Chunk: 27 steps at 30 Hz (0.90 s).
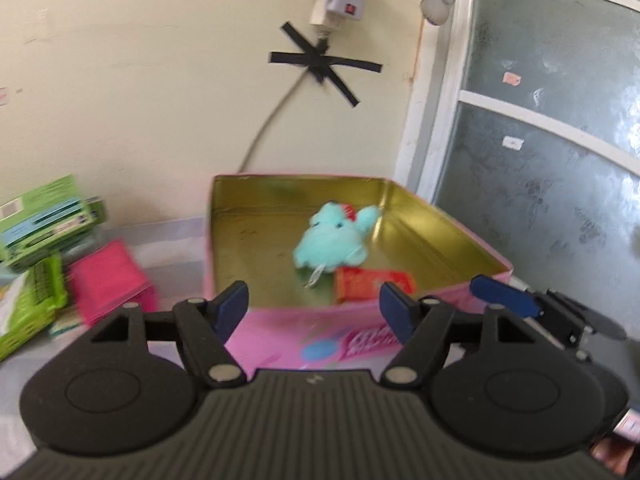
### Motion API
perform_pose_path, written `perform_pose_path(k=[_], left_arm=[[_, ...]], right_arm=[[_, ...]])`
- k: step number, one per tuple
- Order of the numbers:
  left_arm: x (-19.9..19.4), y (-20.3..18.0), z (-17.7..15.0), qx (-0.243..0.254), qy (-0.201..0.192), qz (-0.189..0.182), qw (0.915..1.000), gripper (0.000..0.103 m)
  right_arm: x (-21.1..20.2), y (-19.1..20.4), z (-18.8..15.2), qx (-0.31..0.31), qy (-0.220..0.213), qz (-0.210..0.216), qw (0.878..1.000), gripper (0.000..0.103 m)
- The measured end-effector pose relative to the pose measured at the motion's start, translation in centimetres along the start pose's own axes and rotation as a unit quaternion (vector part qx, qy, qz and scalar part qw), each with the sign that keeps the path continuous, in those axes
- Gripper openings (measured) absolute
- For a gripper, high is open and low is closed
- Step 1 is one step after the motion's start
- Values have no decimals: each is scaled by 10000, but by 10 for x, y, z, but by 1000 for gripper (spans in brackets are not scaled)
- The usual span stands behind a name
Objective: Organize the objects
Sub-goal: 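Withdraw the left gripper from the tin toward the green wipes packet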
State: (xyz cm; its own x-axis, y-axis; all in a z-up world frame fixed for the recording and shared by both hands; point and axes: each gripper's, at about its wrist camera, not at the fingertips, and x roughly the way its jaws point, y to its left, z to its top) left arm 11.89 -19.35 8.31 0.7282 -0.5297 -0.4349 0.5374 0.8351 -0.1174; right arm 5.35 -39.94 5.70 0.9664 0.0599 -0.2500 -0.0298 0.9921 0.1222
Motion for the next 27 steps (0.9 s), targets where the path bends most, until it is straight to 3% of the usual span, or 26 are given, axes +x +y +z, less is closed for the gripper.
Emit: perform_pose_path(k=[7, 14, 18, 27], left_arm=[[-22, 60, -41, -210, 473, 651, 9965, 76], [-41, 128, -74, -557, 882, 1435, 9841, 76], [-57, 156, -79, -629, 814, 1748, 9792, 77], [-59, 216, -72, -456, 900, 2212, 9700, 77]], right_arm=[[3, 51, -18, -339, 657, 586, 9955, 56], [22, 96, -35, -413, 1613, 1278, 9777, 51], [36, 117, -42, -300, 2012, 1515, 9673, 49], [71, 178, -39, -475, 2362, 1982, 9501, 49]])
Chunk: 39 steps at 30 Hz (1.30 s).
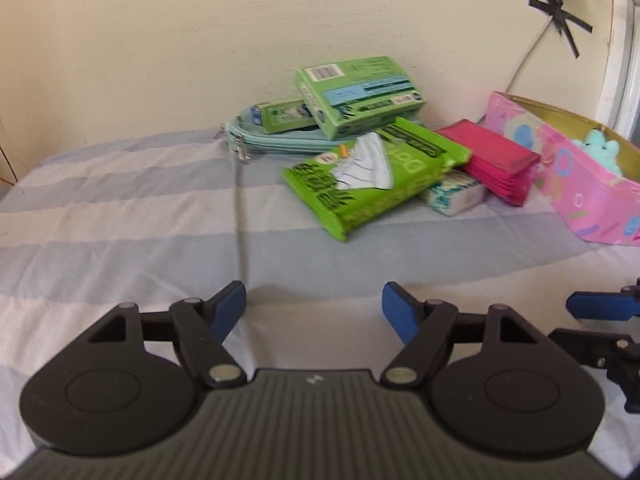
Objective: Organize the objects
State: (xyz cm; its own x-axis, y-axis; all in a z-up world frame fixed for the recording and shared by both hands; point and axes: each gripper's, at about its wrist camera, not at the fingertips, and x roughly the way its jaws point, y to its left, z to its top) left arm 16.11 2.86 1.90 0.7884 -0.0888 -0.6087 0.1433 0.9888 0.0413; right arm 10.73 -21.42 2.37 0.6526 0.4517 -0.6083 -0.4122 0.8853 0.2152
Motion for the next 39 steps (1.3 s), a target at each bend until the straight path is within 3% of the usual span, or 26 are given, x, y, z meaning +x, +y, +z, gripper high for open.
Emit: perform_pose_path(k=[3, 6, 10, 15, 17, 20, 23, 27, 34, 39], left_arm=[[7, 21, 4, -188, 42, -13, 9998, 77], [6, 37, 4, -581, -47, -158, 9982, 78], [4, 41, 3, -709, -84, -276, 9971, 78], [4, 43, 4, -782, -97, -364, 9962, 79], [4, 44, 5, -795, -97, -389, 9960, 79], [4, 44, 6, -811, -96, -414, 9958, 79], [3, 44, 6, -826, -98, -432, 9956, 80], [2, 43, 6, -844, -95, -443, 9954, 83], [2, 46, 6, -886, -100, -471, 9949, 86], [1, 48, 6, -922, -114, -506, 9944, 86]], right_arm=[[17, 11, 19, -15, 34, 84, 10000, 45], [23, 13, 49, 30, -344, -78, 9994, 44], [45, 12, 93, -5, -646, -412, 9971, 44], [95, 5, 128, -135, -460, -879, 9950, 44], [116, 2, 134, -153, -181, -812, 9964, 45], [138, 3, 136, -135, 47, -678, 9976, 51], [143, 2, 135, 161, 188, -398, 9989, 48], [140, 14, 117, 5, 336, -17, 9994, 43], [118, 13, 90, 312, 78, 315, 9990, 43], [115, 11, 88, 545, -1, 390, 9978, 53]])
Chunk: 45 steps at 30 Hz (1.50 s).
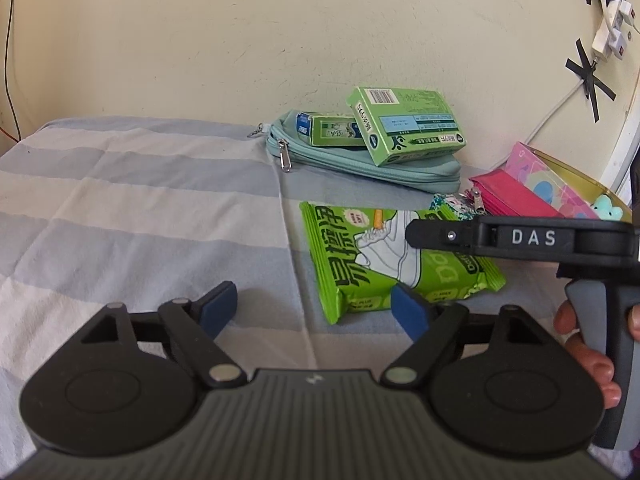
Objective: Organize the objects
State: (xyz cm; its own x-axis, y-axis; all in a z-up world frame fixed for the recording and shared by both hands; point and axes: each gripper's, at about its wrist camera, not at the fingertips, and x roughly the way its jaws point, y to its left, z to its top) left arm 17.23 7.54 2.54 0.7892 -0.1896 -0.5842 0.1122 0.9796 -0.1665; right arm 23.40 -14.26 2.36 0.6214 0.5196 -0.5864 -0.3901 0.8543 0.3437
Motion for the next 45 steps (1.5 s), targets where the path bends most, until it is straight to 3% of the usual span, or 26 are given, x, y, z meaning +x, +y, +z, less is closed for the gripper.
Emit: perform_pose_path(k=[3, 7, 17, 28, 35, 40, 45], left_arm=[[0, 1, 1, -36, -8, -42, 10000, 86], [0, 1, 1, -36, -6, -46, 10000, 86], [1, -2, 0, 21, 12, -31, 10000, 89], [-1, -3, -2, 96, 23, -42, 9999, 91], [-4, 6, -3, -116, -79, -313, 9994, 90], [-22, 14, -4, -336, -650, -767, 9944, 89], [-18, 18, -3, -599, -583, -695, 9941, 89]], right_arm=[[5, -5, -3, 198, -3, 139, 9997, 62], [6, 2, -5, -82, 18, 78, 9999, 67], [1, 7, -10, -250, -37, 98, 9996, 55], [2, 10, -10, -347, -71, 43, 9994, 54], [-3, 5, -12, -283, -39, 119, 9995, 50], [-18, 0, -22, -250, -24, 172, 9995, 45], [-39, -1, -39, -268, -29, 159, 9995, 44]])
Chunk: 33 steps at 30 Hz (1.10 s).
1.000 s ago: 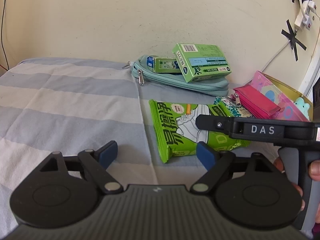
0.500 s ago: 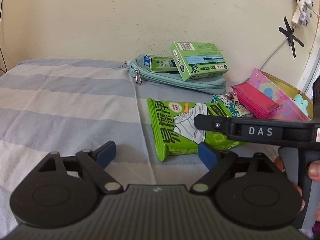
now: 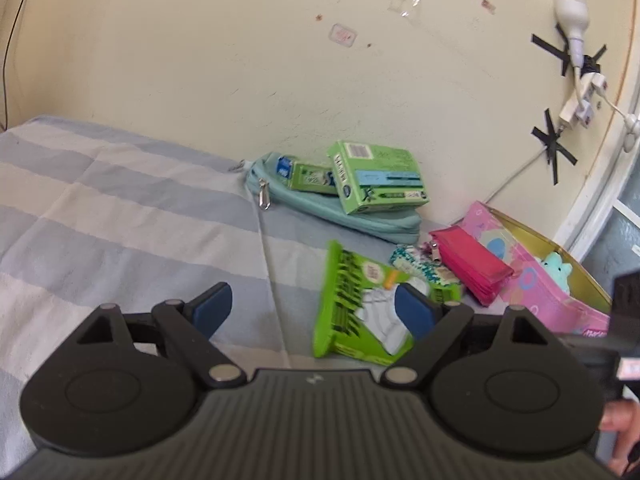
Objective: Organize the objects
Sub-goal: 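Grasp the green wipes packet with the left gripper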
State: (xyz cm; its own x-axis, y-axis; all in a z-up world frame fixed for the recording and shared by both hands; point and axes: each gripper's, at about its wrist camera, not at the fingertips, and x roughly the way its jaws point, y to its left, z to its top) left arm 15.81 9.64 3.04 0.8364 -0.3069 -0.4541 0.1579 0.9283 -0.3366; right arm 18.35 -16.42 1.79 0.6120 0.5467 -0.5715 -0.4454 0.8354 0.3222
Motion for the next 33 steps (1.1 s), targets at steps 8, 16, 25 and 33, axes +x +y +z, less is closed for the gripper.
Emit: perform_pose_path(k=[8, 16, 25, 33], left_arm=[[12, -28, -8, 401, 487, -425, 9971, 89], [30, -73, -12, 1174, 606, -257, 9909, 91], [42, -62, 15, 993, 509, -126, 9937, 89], [59, -51, 1, 808, 951, -775, 9892, 65]], right_arm=[[-37, 12, -32, -550, 42, -235, 9982, 30], [-45, 1, -33, -186, -91, -110, 9997, 38], [-54, -6, -30, 209, -597, -150, 9979, 63], [-43, -6, -28, 207, -340, -199, 9990, 64]])
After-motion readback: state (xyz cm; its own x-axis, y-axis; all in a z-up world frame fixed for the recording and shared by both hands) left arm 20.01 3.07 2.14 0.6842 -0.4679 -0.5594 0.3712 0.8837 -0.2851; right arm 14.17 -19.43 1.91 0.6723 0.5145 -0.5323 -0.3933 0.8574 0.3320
